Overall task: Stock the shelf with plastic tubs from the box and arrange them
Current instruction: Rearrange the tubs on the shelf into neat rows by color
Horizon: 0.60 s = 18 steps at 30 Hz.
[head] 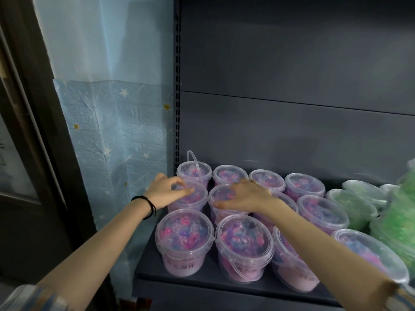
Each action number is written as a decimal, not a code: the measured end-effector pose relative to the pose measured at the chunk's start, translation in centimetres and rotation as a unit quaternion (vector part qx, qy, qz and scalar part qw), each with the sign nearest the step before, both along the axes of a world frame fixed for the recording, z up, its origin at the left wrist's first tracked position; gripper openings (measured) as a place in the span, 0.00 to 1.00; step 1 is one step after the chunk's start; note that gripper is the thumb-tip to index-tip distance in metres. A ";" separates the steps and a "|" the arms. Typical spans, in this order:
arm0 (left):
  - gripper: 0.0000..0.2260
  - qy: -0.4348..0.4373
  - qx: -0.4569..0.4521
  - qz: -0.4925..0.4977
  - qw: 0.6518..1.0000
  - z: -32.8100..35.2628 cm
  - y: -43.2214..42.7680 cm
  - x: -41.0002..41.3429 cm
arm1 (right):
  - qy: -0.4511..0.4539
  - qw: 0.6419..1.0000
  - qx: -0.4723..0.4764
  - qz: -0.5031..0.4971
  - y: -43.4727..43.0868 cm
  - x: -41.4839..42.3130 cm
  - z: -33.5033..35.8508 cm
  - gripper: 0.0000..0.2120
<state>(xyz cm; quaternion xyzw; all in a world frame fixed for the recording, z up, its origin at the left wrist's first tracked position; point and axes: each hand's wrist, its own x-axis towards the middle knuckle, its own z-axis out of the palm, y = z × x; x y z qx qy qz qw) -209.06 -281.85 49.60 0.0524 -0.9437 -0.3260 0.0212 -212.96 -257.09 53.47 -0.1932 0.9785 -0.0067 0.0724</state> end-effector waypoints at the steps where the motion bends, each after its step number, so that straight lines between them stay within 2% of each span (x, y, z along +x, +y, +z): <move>1: 0.19 -0.006 0.009 -0.008 1.000 0.1 -0.3 -0.1 | 0.006 1.000 -0.002 0.002 0.0 0.0 -0.1 0.44; 6: 0.30 -0.025 0.008 -0.031 0.999 0.1 -1.7 -0.3 | -0.008 0.997 -0.061 0.041 0.1 -0.2 -0.5 0.40; 9: 0.36 -0.030 0.030 -0.036 0.998 -0.1 -1.6 -0.4 | -0.029 0.995 -0.078 0.057 0.0 -0.3 -0.6 0.34; 12: 0.38 -0.023 0.071 -0.043 0.996 -0.5 -1.5 -0.4 | -0.033 0.994 -0.081 0.061 0.0 -0.7 -0.5 0.33; 18: 0.37 -0.012 0.072 -0.009 0.997 -1.0 -1.2 -0.5 | -0.031 0.994 -0.087 0.064 -0.1 -1.1 -0.6 0.33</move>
